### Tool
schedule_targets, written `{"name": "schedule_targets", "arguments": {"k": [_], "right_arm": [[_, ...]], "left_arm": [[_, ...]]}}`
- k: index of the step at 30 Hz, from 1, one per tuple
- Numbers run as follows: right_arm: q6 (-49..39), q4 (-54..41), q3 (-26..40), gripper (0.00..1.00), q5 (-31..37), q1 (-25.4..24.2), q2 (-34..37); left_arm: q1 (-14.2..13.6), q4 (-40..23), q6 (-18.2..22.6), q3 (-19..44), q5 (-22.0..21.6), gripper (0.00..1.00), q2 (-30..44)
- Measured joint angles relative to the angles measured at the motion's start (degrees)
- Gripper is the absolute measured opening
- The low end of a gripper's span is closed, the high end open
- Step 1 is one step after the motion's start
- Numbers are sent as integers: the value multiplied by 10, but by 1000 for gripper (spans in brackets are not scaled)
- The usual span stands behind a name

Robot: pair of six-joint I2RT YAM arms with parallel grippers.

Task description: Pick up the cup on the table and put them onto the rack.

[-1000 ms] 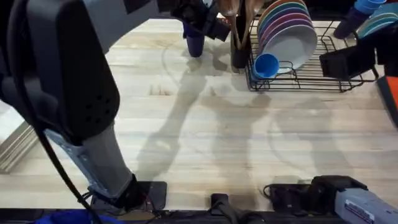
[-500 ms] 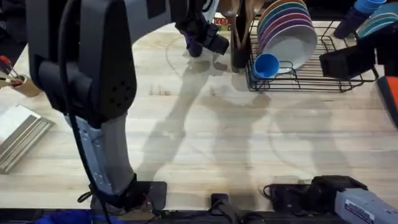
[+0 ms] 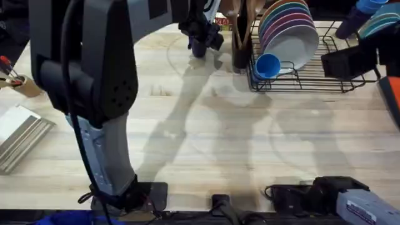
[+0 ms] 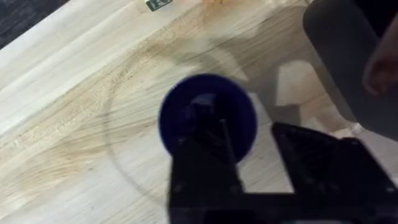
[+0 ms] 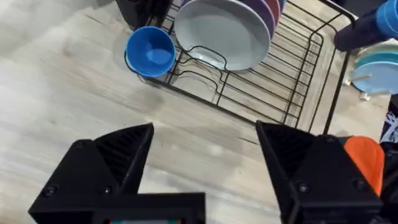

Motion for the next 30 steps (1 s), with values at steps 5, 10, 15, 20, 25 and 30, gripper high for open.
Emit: {"name": "schedule_targets", "arguments": {"k": [5, 10, 15, 20, 25, 30], "right_arm": [[0, 0, 0, 995, 0, 0, 0], [0, 0, 0, 996, 0, 0, 0], [0, 0, 0, 996, 0, 0, 0], [0, 0, 0, 996, 0, 0, 0], [0, 0, 0, 996, 0, 0, 0], [0, 0, 0, 996, 0, 0, 0]], "left_arm": [[0, 3, 2, 1, 1, 70, 0], [0, 3, 2, 2, 1, 43, 0], [0, -24, 2, 5, -5, 41, -7], [0, -75, -4, 5, -7, 41, -43], [-2, -113, -7, 5, -9, 41, -133], [-19, -153, -7, 5, -12, 41, -181]]}}
